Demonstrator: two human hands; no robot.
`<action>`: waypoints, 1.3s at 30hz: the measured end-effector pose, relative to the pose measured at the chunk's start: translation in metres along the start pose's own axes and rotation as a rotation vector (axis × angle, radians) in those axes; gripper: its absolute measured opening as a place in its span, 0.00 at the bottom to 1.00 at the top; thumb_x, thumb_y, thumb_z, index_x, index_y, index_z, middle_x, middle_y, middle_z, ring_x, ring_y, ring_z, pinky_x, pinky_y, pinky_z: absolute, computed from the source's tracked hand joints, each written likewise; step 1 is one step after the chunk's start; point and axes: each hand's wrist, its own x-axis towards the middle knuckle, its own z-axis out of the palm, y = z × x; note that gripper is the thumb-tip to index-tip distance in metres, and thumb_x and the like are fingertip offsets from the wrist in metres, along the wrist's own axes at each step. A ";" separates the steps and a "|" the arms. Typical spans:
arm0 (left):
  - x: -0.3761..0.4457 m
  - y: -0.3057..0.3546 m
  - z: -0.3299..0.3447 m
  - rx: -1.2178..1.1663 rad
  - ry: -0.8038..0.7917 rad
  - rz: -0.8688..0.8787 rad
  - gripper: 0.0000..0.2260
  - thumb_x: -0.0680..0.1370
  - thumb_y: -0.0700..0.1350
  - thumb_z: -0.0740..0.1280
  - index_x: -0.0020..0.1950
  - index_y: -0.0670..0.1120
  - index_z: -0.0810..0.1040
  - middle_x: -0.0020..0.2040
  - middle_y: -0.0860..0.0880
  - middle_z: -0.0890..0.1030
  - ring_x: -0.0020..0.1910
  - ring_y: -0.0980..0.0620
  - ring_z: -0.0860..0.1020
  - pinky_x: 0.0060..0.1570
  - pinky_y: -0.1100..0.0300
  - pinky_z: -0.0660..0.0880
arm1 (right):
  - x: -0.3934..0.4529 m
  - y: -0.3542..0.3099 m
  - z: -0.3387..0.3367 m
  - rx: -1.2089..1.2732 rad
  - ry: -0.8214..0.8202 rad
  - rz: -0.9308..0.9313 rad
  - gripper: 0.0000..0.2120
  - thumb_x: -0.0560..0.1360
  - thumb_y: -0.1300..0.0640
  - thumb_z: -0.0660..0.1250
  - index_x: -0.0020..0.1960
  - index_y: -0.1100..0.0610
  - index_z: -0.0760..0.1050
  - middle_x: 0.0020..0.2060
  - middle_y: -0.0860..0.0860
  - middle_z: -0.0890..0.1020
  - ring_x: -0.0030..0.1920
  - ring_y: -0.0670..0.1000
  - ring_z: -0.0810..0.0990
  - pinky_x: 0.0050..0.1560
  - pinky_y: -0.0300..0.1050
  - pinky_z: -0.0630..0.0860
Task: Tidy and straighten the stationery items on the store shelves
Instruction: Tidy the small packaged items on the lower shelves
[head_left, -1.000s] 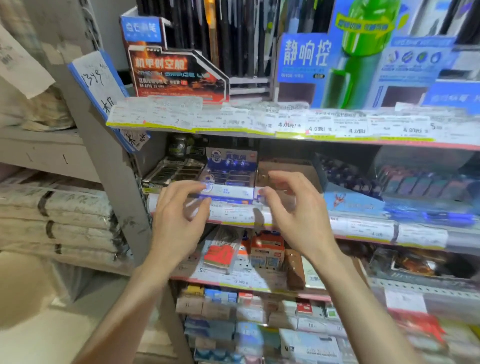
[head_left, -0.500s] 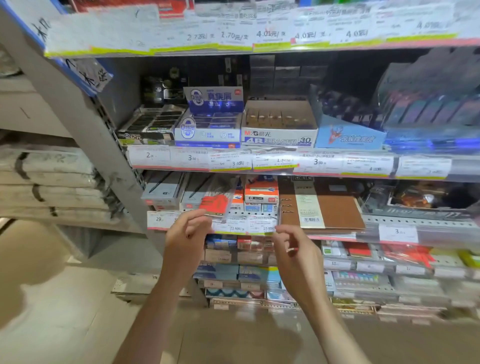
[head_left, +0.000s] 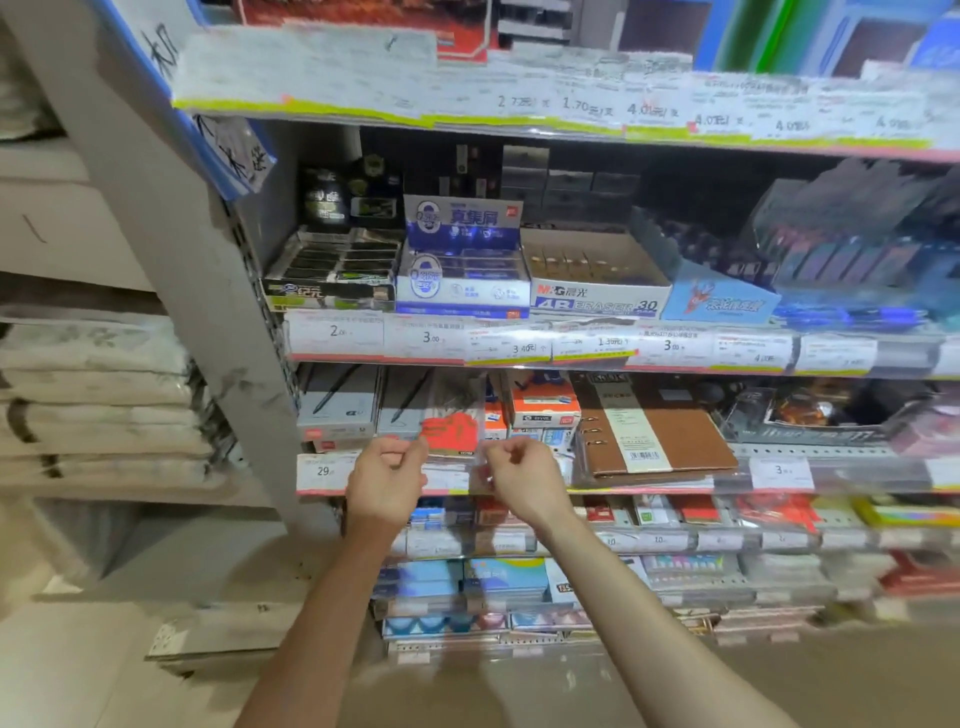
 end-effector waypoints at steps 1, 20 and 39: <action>0.000 -0.001 0.000 0.011 0.011 0.020 0.12 0.77 0.54 0.71 0.51 0.45 0.79 0.43 0.47 0.84 0.38 0.49 0.85 0.48 0.45 0.82 | 0.001 -0.004 0.003 0.050 -0.006 0.022 0.15 0.75 0.44 0.64 0.45 0.55 0.80 0.37 0.50 0.86 0.40 0.53 0.86 0.49 0.58 0.82; -0.032 -0.002 0.007 -0.218 -0.174 0.035 0.04 0.79 0.40 0.69 0.51 0.48 0.79 0.39 0.48 0.84 0.33 0.54 0.79 0.33 0.63 0.75 | -0.039 -0.013 -0.022 0.329 -0.127 -0.028 0.02 0.79 0.61 0.66 0.50 0.59 0.78 0.33 0.50 0.83 0.38 0.52 0.83 0.49 0.51 0.79; -0.196 -0.020 0.162 -0.113 -0.266 0.054 0.02 0.78 0.40 0.70 0.47 0.46 0.79 0.37 0.53 0.82 0.34 0.58 0.79 0.36 0.62 0.75 | -0.123 0.121 -0.198 0.372 -0.099 -0.052 0.04 0.79 0.61 0.67 0.52 0.59 0.79 0.36 0.49 0.85 0.38 0.49 0.83 0.43 0.42 0.79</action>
